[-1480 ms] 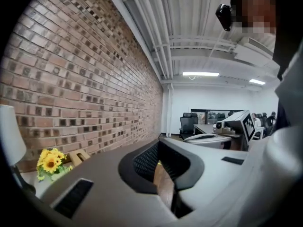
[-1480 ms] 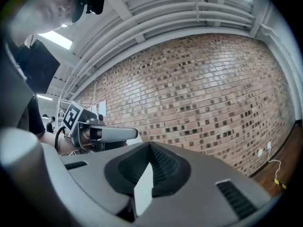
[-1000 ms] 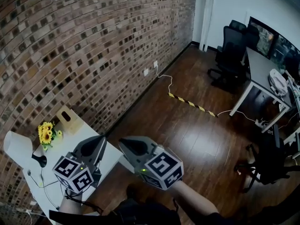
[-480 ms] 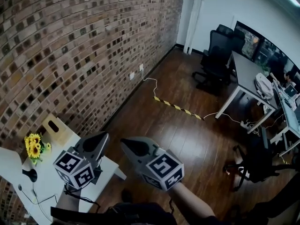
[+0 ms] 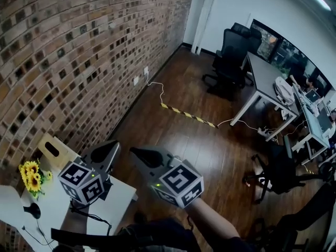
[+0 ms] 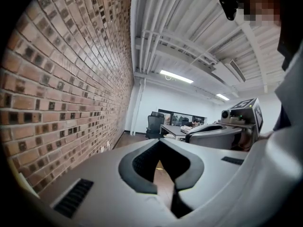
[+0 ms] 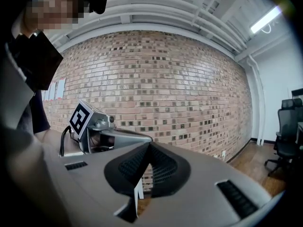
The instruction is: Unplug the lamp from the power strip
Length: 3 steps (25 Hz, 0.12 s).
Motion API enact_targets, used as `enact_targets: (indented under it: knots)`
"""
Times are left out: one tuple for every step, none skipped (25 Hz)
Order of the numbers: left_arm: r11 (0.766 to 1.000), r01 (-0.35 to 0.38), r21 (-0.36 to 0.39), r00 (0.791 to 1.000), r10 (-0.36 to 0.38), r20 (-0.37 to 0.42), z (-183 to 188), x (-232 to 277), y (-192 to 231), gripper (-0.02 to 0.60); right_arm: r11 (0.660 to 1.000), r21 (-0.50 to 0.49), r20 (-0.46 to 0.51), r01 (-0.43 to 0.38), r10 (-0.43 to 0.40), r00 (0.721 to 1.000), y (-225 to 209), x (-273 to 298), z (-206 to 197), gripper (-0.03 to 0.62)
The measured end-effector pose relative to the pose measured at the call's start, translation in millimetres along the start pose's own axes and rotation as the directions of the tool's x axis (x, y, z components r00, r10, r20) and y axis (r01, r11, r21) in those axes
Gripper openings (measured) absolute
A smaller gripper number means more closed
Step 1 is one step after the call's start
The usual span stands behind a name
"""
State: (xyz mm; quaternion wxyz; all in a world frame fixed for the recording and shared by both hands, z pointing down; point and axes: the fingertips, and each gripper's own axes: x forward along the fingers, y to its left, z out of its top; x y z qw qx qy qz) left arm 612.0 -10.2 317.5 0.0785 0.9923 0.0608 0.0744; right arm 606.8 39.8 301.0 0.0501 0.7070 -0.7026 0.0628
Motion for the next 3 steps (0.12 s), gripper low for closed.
enact_targets:
  knots:
    - [1.0,-0.001,0.004,1.0,0.001,0.003,0.9,1.5,5.0,0.021,1.0,-0.006,0.001,0.005,-0.005,1.0,-1.7,3.8,1.7,0.0]
    - [1.0,-0.001,0.005,1.0,0.001,0.007,1.8,3.0,9.4,0.021,1.0,-0.012,0.002,0.012,-0.012,1.0,-3.6,7.1,3.2,0.0]
    - [1.0,0.0,0.005,1.0,0.0,0.011,2.7,4.5,13.5,0.021,1.0,-0.017,0.002,0.02,-0.02,1.0,-5.7,10.4,4.5,0.0]
